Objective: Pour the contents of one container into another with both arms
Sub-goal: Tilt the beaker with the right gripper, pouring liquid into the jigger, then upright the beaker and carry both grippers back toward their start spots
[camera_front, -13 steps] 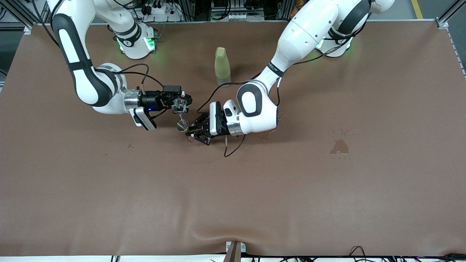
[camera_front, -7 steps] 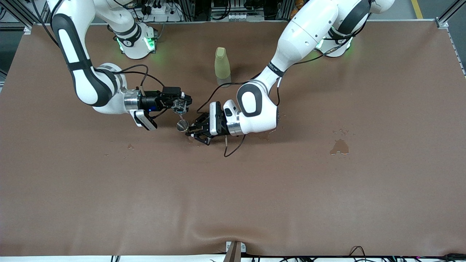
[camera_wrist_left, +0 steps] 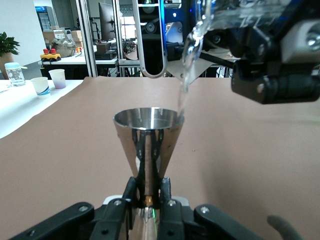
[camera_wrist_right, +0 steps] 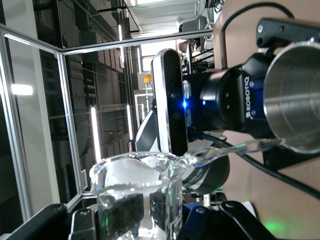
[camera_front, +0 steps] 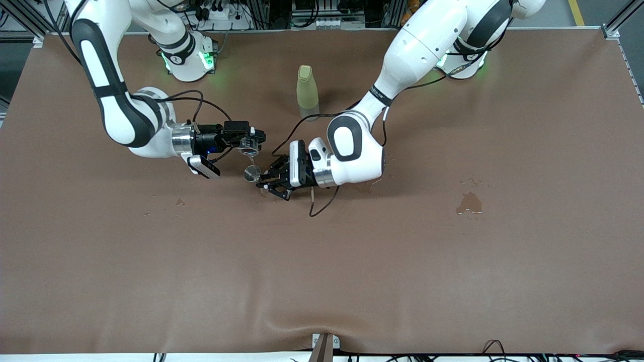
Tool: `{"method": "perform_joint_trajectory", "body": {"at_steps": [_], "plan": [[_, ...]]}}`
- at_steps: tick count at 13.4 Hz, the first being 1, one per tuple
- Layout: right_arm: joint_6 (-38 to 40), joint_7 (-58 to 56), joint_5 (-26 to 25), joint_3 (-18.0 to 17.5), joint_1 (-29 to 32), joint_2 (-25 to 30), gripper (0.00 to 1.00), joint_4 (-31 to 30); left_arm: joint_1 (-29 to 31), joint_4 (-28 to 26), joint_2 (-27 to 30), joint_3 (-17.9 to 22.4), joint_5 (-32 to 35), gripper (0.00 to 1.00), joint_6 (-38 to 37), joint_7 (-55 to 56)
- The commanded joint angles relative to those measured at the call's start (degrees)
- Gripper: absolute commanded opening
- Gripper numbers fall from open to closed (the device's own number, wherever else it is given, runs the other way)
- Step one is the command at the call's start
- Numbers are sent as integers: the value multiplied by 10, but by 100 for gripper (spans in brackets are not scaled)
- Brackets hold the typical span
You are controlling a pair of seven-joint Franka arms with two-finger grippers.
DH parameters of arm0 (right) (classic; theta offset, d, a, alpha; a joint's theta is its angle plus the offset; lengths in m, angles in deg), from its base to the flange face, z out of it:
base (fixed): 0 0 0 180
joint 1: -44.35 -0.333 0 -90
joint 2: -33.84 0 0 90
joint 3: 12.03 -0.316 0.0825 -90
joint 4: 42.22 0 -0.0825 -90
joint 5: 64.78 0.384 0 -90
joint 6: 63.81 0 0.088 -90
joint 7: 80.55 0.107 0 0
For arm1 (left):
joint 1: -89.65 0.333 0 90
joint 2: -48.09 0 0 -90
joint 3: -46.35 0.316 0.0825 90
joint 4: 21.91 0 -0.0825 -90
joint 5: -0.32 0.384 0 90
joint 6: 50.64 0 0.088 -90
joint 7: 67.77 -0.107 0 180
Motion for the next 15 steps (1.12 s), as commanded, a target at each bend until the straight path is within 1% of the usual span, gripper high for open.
{"method": "perform_joint_trajectory", "body": {"at_steps": [1, 3, 6, 12, 13, 15], "plan": [[4, 43, 10, 1, 1, 19, 0, -12, -6, 11, -4, 2, -20, 0, 7, -18], [5, 78, 10, 1, 1, 19, 0, -12, -6, 10, -4, 2, -22, 0, 7, -17], [19, 127, 10, 4, 2, 20, 0, -11, -8, 4, -4, 1, -51, 0, 7, -17], [16, 131, 11, 21, 2, 14, 0, 13, -24, 4, -2, 0, -50, 0, 8, -14], [16, 131, 10, 28, 2, 12, 0, 16, -25, 4, -2, 0, -50, 0, 11, -14], [17, 131, 10, 29, 2, 12, 0, 15, -29, 4, -2, 1, -47, 0, 15, -15]]}}
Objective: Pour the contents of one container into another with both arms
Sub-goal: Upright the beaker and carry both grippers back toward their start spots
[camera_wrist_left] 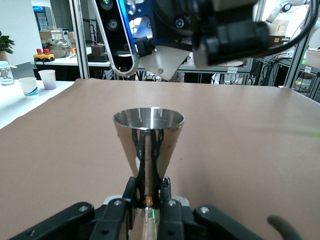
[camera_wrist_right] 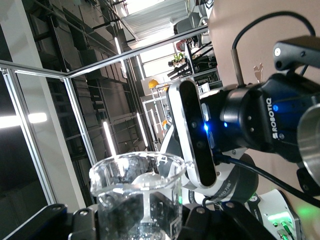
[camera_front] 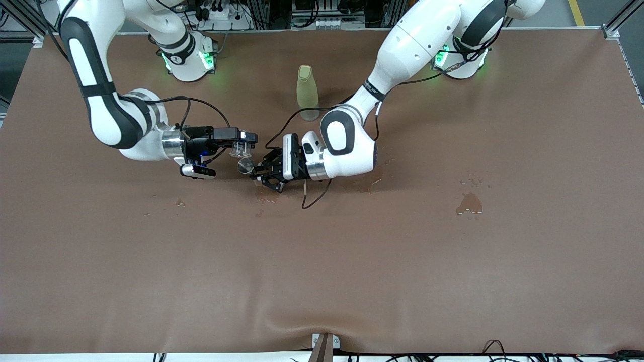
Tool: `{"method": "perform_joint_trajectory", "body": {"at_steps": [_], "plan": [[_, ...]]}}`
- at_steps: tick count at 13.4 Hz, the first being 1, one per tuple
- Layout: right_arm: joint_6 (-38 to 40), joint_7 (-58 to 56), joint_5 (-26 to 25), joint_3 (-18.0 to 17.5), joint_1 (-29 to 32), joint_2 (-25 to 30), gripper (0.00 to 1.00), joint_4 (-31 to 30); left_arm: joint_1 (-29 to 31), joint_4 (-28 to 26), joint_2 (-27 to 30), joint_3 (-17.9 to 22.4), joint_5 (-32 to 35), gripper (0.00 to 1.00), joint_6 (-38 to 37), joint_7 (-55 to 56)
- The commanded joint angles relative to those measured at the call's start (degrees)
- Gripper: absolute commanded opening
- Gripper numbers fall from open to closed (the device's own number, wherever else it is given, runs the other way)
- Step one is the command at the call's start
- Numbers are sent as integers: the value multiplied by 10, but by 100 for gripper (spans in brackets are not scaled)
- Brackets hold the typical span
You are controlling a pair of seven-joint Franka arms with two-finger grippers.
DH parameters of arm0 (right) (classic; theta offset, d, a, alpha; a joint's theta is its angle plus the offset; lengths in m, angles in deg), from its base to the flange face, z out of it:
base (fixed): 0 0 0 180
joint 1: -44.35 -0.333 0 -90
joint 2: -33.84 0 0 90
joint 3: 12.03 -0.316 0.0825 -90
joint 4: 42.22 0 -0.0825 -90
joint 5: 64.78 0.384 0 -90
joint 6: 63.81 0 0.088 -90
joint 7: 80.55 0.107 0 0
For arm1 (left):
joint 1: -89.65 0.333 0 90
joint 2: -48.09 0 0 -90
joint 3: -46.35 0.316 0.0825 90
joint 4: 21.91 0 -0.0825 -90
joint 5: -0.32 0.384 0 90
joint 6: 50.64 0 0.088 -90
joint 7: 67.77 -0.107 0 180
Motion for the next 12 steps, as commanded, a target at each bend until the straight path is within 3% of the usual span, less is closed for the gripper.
{"method": "perform_joint_trajectory", "body": {"at_steps": [1, 7, 9, 12], "plan": [[-3, 12, 8, 1, 1, 12, 0, -3, -5, 5, 0, 3, -17, 0, 12, -15], [-1, -2, 6, 2, 0, 10, 0, -3, 2, 4, 3, 5, -11, 0, 12, -18], [0, -65, -3, 3, 2, 10, 0, 7, 7, 2, 6, 5, -11, 0, 12, -18], [2, -199, -77, 8, 21, 13, 0, 41, 24, -7, 14, 6, -10, 0, 11, -18]]}}
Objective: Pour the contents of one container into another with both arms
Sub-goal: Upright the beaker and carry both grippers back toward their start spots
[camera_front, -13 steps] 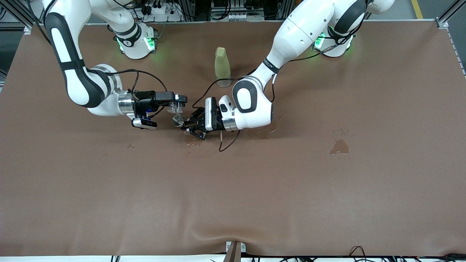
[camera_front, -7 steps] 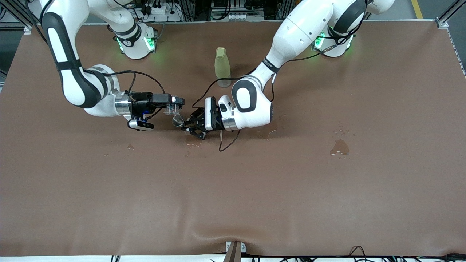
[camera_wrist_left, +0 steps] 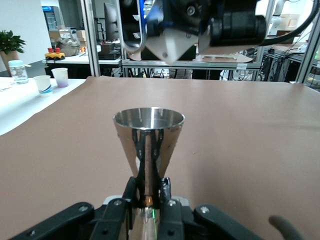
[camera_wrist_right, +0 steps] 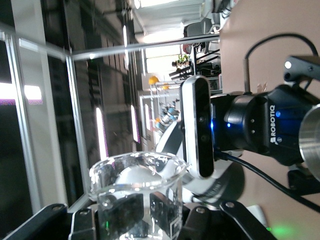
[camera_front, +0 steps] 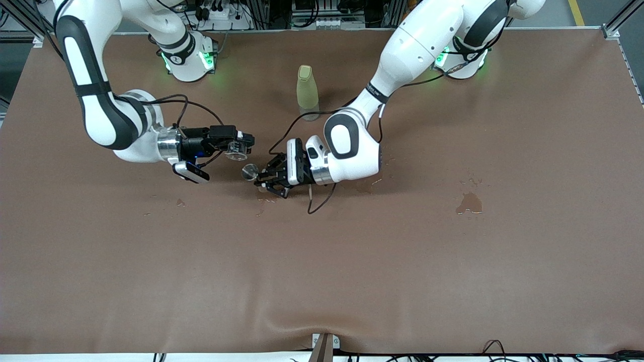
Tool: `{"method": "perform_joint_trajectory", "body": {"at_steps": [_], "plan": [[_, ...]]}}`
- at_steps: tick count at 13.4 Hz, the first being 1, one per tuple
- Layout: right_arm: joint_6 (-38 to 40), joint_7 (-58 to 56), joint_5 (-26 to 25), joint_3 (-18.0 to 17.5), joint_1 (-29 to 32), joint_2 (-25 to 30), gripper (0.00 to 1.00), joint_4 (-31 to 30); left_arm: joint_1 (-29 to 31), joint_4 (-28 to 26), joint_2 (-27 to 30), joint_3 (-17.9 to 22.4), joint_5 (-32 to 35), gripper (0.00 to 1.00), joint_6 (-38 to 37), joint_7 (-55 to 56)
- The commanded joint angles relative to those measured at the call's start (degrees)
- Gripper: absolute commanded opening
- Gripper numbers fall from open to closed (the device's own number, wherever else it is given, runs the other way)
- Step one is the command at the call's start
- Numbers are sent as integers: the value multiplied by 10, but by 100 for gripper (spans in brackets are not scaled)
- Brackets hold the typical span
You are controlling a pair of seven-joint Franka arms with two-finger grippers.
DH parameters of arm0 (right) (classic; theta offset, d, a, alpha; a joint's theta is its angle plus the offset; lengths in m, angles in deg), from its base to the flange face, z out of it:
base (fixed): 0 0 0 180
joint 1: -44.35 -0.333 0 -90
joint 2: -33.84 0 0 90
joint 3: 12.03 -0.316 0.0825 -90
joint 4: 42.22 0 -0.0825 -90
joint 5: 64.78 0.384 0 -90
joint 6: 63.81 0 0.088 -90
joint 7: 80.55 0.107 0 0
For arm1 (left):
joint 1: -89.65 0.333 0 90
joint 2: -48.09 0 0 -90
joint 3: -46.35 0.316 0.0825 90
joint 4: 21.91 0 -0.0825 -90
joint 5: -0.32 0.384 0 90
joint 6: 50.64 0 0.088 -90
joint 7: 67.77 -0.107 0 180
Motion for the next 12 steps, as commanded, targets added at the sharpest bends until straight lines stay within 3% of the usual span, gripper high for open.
{"method": "perform_joint_trajectory", "body": {"at_steps": [1, 6, 12], "plan": [[3, -96, -53, 5, 22, 13, 0, 29, 14, -12, 15, -1, -9, 0, 5, -14], [2, -319, -129, 12, 55, 11, 0, 64, 49, -69, 70, -2, 9, 0, 3, -12], [29, -530, -255, 27, 151, 9, 0, 115, 99, -203, 192, -3, 37, 0, -2, -10]]}}
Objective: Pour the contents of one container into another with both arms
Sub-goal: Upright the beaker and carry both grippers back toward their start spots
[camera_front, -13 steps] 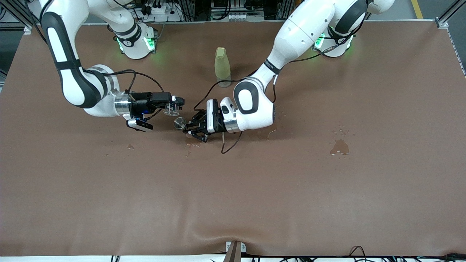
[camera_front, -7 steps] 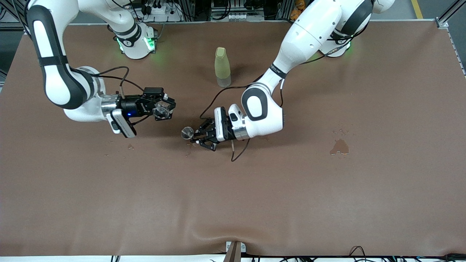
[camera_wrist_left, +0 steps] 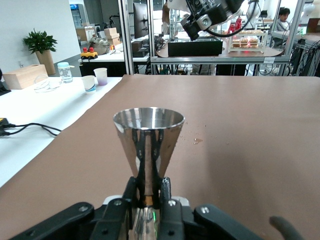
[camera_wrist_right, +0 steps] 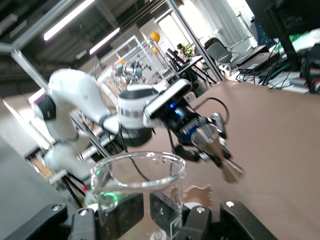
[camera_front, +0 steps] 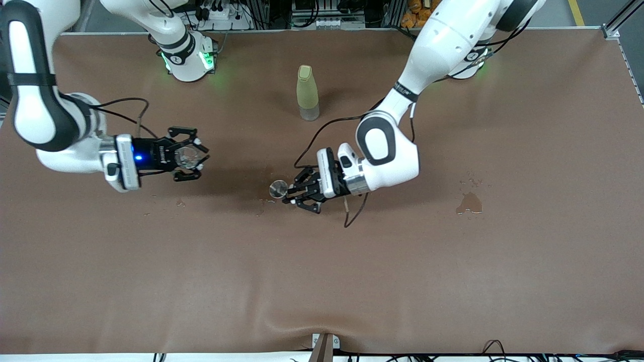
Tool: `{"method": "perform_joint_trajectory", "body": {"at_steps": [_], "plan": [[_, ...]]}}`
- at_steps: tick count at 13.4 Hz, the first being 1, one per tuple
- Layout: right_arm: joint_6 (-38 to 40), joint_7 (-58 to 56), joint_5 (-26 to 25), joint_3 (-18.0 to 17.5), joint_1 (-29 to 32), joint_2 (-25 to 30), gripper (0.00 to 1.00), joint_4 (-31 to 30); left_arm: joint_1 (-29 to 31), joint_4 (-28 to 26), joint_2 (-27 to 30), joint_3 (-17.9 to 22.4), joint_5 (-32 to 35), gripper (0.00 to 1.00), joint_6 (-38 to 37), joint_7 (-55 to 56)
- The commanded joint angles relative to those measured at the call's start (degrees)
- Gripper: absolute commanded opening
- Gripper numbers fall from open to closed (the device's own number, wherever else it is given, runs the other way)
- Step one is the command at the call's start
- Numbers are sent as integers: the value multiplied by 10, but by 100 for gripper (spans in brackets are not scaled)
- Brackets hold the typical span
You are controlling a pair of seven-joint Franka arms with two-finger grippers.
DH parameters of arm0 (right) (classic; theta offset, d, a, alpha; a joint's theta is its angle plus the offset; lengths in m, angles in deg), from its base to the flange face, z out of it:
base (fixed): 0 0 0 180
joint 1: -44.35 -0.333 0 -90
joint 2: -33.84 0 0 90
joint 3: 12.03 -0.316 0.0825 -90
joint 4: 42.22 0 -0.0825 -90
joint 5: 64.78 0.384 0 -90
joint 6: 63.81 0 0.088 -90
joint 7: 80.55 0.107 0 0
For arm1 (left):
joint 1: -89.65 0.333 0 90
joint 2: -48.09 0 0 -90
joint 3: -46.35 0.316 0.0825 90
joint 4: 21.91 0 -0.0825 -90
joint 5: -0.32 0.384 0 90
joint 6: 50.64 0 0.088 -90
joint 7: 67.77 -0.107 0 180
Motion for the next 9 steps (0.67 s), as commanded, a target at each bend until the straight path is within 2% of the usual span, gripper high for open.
{"method": "perform_joint_trajectory", "body": {"at_steps": [1, 4, 6, 9], "plan": [[14, -91, -61, 10, 39, 5, 0, 27, 31, -103, 90, -5, 9, 0, -3, -9], [42, -219, -94, 38, 64, -16, 0, 49, 90, -154, 126, -4, 27, 0, -72, -9], [64, -286, -105, 41, 89, -41, 0, 55, 150, -172, 145, -6, 113, 0, -127, -6], [89, -374, -113, 41, 119, -83, 0, 70, 248, -188, 158, -5, 187, 0, -249, -6]]}}
